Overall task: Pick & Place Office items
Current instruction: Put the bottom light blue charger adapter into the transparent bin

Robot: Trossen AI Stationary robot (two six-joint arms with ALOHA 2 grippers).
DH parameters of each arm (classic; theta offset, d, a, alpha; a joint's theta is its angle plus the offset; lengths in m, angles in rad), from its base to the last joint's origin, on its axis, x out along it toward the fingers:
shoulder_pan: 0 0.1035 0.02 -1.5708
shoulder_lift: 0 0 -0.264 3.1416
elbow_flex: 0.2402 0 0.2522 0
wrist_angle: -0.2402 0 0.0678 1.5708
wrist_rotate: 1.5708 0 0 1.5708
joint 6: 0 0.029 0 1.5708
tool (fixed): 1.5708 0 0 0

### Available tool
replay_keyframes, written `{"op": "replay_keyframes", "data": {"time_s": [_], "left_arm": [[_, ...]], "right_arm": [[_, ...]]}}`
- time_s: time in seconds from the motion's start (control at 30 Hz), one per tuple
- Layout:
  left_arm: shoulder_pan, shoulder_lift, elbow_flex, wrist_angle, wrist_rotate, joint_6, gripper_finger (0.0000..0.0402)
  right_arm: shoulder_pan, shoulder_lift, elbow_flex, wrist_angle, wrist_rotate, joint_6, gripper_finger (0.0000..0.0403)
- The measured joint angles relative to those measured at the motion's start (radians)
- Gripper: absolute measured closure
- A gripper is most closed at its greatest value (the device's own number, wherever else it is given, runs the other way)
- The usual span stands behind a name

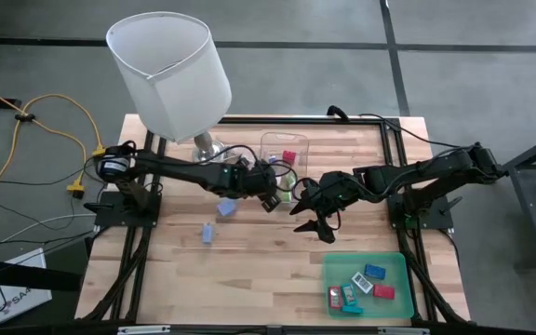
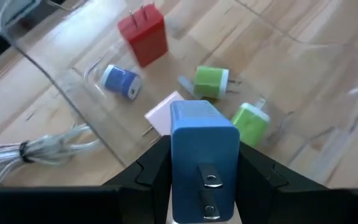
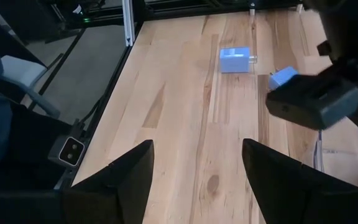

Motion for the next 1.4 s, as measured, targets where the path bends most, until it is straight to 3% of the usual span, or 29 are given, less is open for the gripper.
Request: {"op": "replay_keyframes", "data": {"time_s": [0.4, 0.8, 1.0, 1.4], "left_arm": [[0.061, 0.06, -0.001, 0.056, 0.006, -0.015, 0.0277], [0.092, 0.091, -0.002, 0.045, 0.177, -0.015, 0.0277], [0.095, 0.1, -0.001, 0.049, 0.191, -0.011, 0.0276], [0.093, 0.1, -0.001, 0.049, 0.19, -0.008, 0.0229]], "right_arm": [[0.0, 0.0, 0.0, 0.026, 0.0, 0.0, 0.0171], [0.0, 0.0, 0.0, 0.053, 0.0, 0.0, 0.0171], [0.0, 0.0, 0.0, 0.052, 0.0, 0.0, 0.0171], [0.0, 0.0, 0.0, 0.052, 0.0, 0.0, 0.0171]]}}
